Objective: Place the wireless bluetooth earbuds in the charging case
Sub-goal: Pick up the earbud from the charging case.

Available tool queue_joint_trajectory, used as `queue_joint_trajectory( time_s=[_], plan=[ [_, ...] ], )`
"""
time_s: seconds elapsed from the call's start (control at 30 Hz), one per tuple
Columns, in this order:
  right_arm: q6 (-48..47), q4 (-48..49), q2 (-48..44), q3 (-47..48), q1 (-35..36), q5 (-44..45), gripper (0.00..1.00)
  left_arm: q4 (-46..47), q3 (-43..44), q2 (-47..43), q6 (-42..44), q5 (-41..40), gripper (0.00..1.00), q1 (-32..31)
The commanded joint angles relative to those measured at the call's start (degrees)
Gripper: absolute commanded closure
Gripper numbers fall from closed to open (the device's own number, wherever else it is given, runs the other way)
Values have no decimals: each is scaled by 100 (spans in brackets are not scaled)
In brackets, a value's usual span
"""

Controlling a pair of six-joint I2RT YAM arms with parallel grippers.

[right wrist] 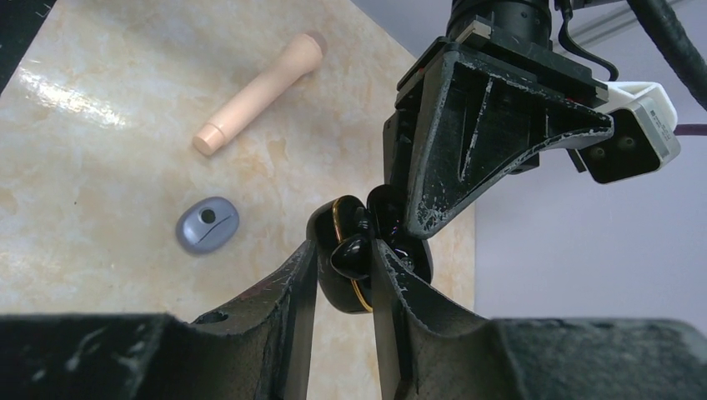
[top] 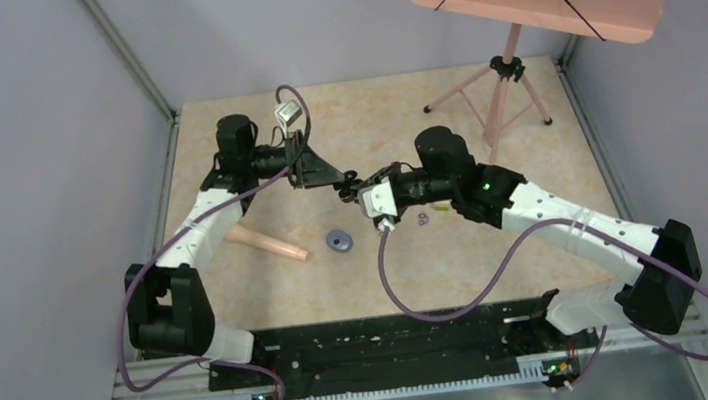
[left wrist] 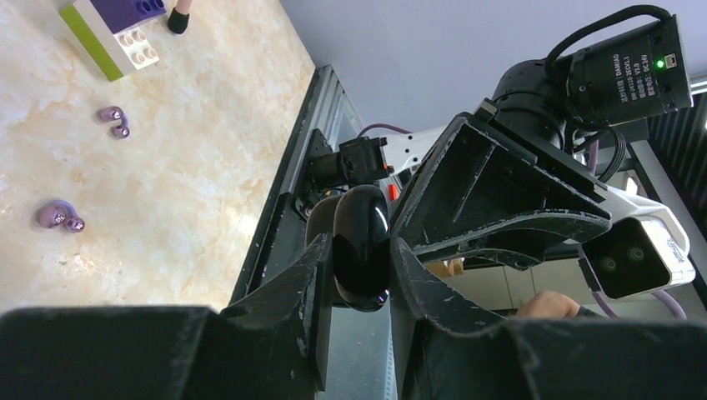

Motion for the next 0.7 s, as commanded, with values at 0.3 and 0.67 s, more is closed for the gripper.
queue_joint_trajectory(
  time_s=[0.3, 0.67],
  plan=[
    [-36, 381, 67, 97, 80, 81, 78, 304, -73, 25, -40, 172, 100, 16],
    [141, 305, 111, 214, 79, 107, 92, 288, -92, 5, 43, 179, 100, 17]
  ],
)
